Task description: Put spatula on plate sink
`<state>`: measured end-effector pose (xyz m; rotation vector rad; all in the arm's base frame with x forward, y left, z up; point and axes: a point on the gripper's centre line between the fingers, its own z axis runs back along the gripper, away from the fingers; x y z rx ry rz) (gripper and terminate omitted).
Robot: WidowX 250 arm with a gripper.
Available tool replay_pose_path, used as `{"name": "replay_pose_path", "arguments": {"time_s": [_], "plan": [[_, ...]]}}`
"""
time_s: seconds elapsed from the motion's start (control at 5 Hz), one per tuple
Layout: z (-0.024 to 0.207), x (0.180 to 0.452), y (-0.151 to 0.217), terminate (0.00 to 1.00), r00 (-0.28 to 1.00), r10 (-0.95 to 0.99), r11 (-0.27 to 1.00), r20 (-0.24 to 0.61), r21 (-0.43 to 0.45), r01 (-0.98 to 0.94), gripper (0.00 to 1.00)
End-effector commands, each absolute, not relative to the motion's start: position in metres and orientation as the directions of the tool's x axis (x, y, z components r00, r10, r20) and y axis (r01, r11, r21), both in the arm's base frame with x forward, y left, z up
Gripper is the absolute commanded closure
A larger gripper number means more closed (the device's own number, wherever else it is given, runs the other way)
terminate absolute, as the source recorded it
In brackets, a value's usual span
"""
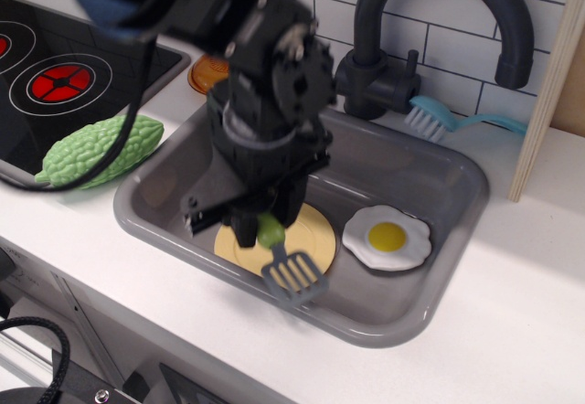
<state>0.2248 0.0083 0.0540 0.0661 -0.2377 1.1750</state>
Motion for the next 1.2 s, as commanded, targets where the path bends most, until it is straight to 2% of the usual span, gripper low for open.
{"name": "replay_pose_path", "arguments": {"time_s": [0.0, 0.4, 0.8, 1.0], "plan": [[0.058, 0.265, 0.025, 0.00, 0.277, 0.930, 0.309, 0.244, -0.107, -0.945, 1.00], [0.032, 0.280, 0.049, 0.00, 0.203, 0.928, 0.252, 0.312, -0.126, -0.959, 1.00], [0.009, 0.286, 0.052, 0.00, 0.202, 0.914, 0.251, 0.352, -0.098, -0.963, 1.00], [0.016, 0.282, 0.052, 0.00, 0.199, 0.936, 0.234, 0.290, -0.088, -0.968, 0.00]]}}
